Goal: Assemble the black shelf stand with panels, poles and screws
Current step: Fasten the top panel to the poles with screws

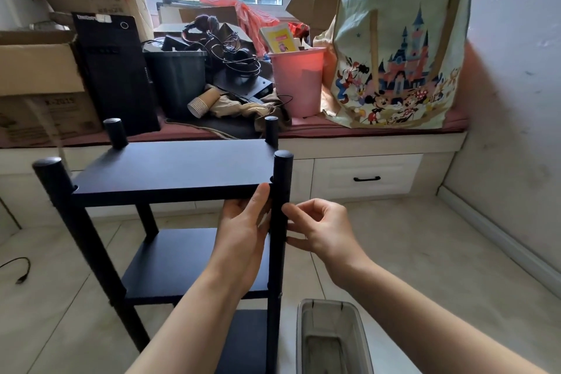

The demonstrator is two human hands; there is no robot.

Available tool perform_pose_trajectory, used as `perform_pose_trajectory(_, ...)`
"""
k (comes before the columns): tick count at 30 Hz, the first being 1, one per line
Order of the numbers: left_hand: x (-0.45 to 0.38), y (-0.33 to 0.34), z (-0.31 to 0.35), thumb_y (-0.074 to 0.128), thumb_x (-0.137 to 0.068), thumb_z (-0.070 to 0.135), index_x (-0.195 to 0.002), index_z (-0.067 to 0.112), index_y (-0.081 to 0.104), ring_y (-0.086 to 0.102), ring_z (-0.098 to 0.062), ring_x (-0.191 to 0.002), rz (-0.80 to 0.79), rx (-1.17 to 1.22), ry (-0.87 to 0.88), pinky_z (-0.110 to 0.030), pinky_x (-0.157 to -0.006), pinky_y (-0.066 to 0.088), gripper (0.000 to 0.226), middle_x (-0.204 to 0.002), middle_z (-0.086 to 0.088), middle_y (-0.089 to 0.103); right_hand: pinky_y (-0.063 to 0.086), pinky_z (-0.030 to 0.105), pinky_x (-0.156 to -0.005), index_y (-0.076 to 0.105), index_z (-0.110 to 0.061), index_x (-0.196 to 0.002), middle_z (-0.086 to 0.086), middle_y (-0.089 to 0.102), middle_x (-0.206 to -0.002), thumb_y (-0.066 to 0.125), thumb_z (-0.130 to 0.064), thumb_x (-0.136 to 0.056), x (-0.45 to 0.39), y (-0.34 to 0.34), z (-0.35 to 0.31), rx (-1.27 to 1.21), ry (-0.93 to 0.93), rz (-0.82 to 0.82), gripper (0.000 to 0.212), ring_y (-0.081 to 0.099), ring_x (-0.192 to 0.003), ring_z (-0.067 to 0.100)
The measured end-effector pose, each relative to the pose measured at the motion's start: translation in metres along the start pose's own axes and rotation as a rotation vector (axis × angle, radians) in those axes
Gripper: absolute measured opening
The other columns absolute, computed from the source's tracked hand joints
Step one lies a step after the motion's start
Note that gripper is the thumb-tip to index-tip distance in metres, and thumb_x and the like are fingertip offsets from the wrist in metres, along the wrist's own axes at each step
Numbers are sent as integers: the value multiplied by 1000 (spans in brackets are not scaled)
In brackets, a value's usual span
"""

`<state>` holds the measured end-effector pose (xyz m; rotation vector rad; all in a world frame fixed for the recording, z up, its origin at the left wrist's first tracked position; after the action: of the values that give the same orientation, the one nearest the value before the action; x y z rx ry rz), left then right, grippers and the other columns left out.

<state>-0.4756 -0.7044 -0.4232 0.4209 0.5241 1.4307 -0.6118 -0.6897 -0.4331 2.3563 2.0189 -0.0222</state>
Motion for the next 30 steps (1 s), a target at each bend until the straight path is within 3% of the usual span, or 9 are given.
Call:
perform_pose_trajectory(6, 3, 3, 4, 66, -84, 17, -115, 9, 65, 73, -23, -93, -11, -100, 82, -29, -77, 58, 32, -99, -6, 75, 60, 43, -83, 72, -6, -90, 13, 75, -91, 77, -25, -85, 1, 0, 2, -39, 7, 1, 20, 74, -90, 23)
perform_pose_trajectory(11, 2, 3, 4, 68, -82, 19, -114, 10, 66, 73, -22, -92, -1, -126, 96, -36, -83, 56, 33, -97, -3, 75, 60, 39, -85, 72, -3, -94, 14, 75, -91, 74, -3, -85, 1, -1, 9, -60, 32, -23, 10, 74, -89, 22)
perform_pose_trajectory(14, 3, 3, 4, 69, -85, 7, -113, 15, 67, 73, -21, -98, -31, -208, 119, -35, -86, 57, 29, -105, -1, 75, 60, 36, -80, 70, 1, -91, 16, 73, -88, 78, -2, -80, 0, -6, 13, -109, 52, -3, 14, 74, -86, 22)
perform_pose_trajectory(17, 3, 2, 6, 69, -86, -6, -119, 14, 65, 71, -25, -108, -40, -295, 137, -46, -101, 53, 39, -115, -2, 74, 61, 35, -80, 70, 1, -91, 19, 72, -91, 78, -3, -80, -2, -7, 12, -85, 45, -13, 14, 73, -89, 24)
perform_pose_trajectory(23, 2, 2, 5, 71, -84, -7, -114, 19, 66, 71, -26, -108, 21, -280, 139, -53, -104, 50, 40, -116, -1, 74, 59, 33, -83, 66, 2, -110, 17, 74, -104, 70, 1, -87, -1, -9, 4, -92, 87, -201, 24, 73, -98, 25)
perform_pose_trajectory(27, 5, 3, 2, 72, -84, -8, -115, 19, 64, 71, -23, -108, 34, -253, 122, -51, -103, 52, 42, -117, -1, 74, 60, 30, -83, 65, -7, -114, 7, 76, -103, 70, -5, -88, 0, -29, 10, 117, 105, -222, 26, 72, -98, 16)
perform_pose_trajectory(30, 7, 5, 1, 71, -84, -9, -118, 17, 63, 71, -22, -108, 26, -221, 111, -49, -103, 52, 44, -117, 1, 74, 59, 32, -85, 66, -14, -111, 3, 75, -103, 70, -11, -89, 0, -43, 52, 357, 245, -289, 22, 72, -98, 14)
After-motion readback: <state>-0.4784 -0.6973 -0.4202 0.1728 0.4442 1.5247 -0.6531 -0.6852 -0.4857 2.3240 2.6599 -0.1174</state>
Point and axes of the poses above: each hand's wrist, its own x-axis away from the middle knuckle, its own y-axis out of the palm, z = x × y, the point moved 8 cm from there along -x, towards the middle knuckle
